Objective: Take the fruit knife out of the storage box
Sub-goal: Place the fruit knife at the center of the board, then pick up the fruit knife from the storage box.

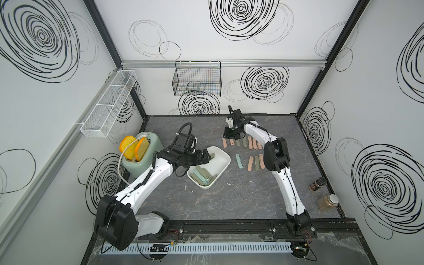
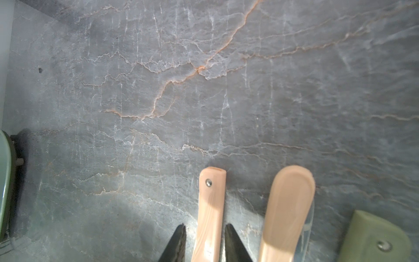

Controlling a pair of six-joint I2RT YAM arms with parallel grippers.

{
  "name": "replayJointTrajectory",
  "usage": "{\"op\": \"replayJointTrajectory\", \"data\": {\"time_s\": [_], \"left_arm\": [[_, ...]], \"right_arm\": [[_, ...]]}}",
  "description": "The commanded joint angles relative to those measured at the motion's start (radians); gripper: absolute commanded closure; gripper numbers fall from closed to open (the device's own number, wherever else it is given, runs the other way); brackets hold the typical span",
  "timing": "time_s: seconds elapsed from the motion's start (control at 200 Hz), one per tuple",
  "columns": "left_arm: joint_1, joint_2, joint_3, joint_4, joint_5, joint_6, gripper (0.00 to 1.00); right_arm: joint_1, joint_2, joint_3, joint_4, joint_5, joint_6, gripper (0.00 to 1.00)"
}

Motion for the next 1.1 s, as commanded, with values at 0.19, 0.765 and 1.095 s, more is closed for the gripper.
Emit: {"op": "replayJointTrajectory", "data": {"time_s": [0.19, 0.765, 1.095], "left_arm": [[0.017, -0.089, -0.043, -0.010, -0.003, 0.011, 0.02], [-0.157, -0.112, -0.042, -0.088, -0.186, -0.292, 0.02], [-0.213, 0.083, 0.113, -0.230, -0.256, -0.682, 0.02]], "right_arm": [[0.047, -0.162, -0.073, -0.030, 0.037, -0.020, 0.68], [0.184, -0.628, -0.648, 0.073, 0.140, -0.024, 0.38], [0.146, -0.782, -0.801, 0.090, 0.203, -0.014, 0.06]]}}
